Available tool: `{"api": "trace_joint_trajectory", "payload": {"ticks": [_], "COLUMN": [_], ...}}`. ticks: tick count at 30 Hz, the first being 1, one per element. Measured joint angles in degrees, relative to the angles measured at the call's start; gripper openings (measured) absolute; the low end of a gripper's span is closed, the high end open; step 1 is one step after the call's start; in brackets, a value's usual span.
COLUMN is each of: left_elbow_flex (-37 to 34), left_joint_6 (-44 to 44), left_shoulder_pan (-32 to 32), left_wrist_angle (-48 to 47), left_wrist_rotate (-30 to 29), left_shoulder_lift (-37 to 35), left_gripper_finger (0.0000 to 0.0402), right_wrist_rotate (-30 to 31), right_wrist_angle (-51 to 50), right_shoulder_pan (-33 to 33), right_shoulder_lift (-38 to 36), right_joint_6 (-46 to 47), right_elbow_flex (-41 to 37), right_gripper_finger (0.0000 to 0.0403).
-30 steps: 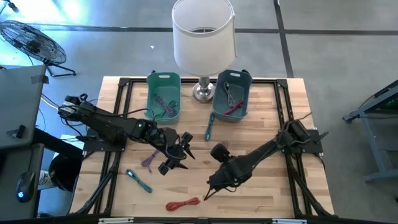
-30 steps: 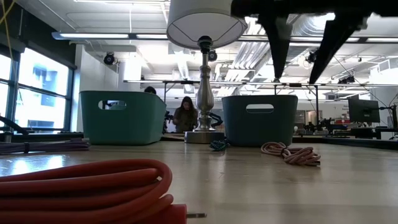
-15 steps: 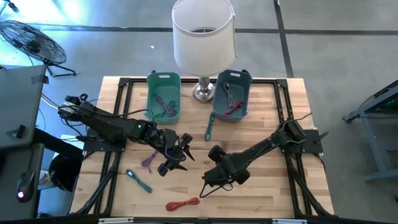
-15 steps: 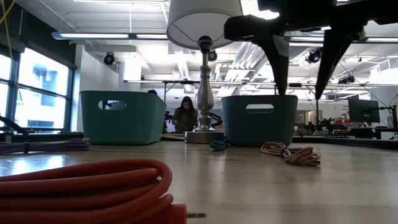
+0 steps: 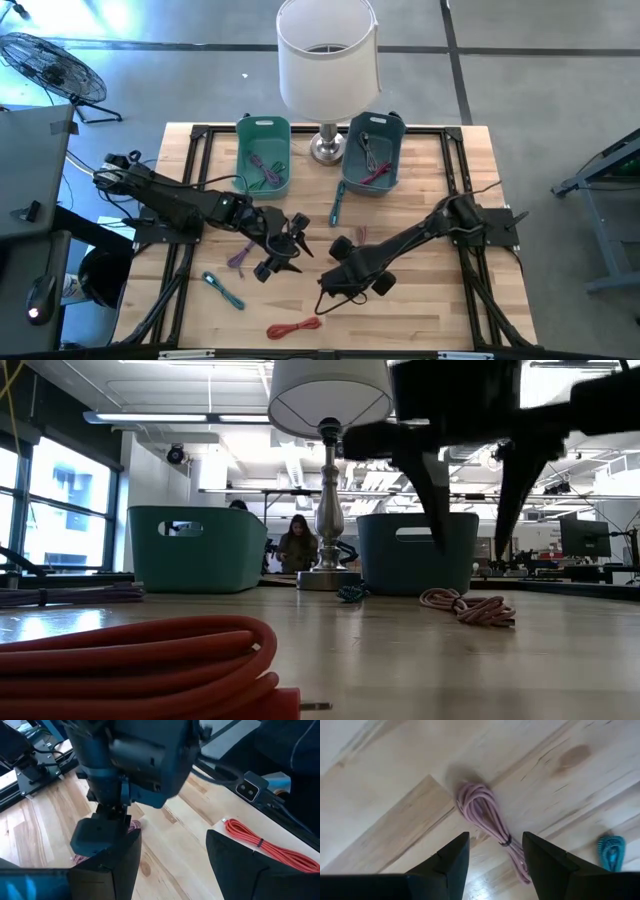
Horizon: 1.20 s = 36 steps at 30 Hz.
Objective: Pick & Place USB Port
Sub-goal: Put the pink charger cable into the green bin
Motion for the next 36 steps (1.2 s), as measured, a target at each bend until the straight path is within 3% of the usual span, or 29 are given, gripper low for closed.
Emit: {"api": "trace_joint_trajectory", "payload": {"ticks": [26,36], "left_elbow_flex": [0.0,0.0], "left_joint_6": [0.0,0.7], "left_shoulder_pan": [0.0,-2.8], "left_wrist_angle": [-0.1,-0.1], "left_wrist_rotate": [0.1,-0.1], "left_shoulder_lift": [0.0,0.0], "left_gripper_finger": [0.0218,0.0218], "right_wrist_rotate": [-2.9,-1.0], "right_wrist_angle": [0.4,9.9], "right_shoulder_pan": [-1.6,-1.4], "right_shoulder_lift": [3.4,2.6], "right_joint_6": [0.0,0.1], "right_elbow_flex": [-0.3,-12.9], "right_gripper_finger": [0.0170,0.0168]}}
